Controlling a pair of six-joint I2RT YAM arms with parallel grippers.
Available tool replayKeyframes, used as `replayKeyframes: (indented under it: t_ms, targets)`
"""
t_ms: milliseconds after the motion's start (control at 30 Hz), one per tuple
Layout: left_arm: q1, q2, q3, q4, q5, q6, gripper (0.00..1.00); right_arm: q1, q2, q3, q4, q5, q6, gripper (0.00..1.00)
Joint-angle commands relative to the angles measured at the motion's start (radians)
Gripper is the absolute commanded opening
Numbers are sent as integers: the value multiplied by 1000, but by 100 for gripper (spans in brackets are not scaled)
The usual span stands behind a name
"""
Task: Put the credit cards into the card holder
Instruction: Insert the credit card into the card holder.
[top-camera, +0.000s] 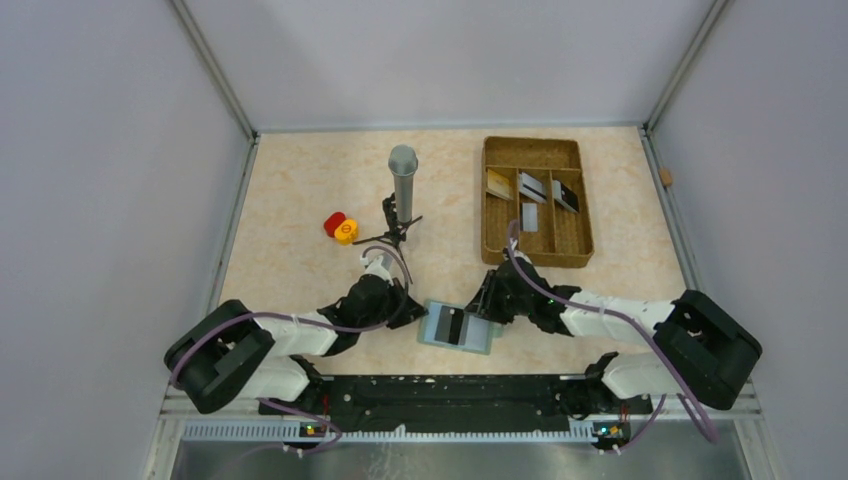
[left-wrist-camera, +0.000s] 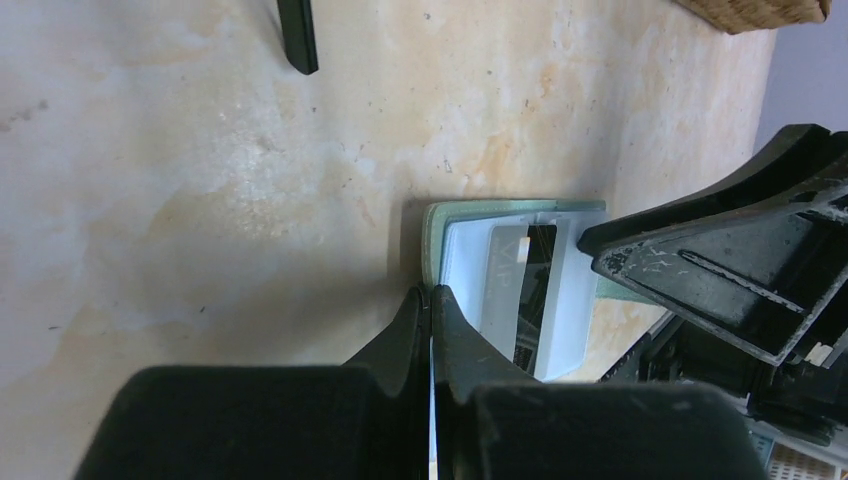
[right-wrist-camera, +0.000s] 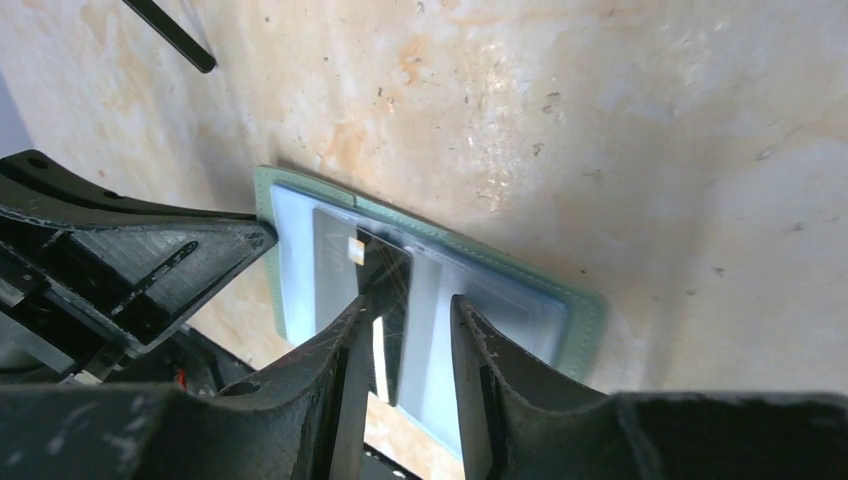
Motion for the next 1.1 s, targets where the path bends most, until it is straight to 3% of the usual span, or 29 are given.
replayKeyframes:
  t_ms: [0, 267, 733, 1067]
  targets:
    - [-4, -28, -18, 42, -67, -39, 0, 6, -22, 61, -216, 86, -110, 35]
    - [-15, -12, -10, 51, -76, -52, 0, 94, 37, 97, -176, 29, -66, 33]
    - [-20, -3, -5, 51, -74, -55, 0, 125, 192, 122, -55, -22, -23, 31]
    - [-30, -23, -13, 43, -81, -68, 0, 163, 192, 134, 27, 0, 18, 29]
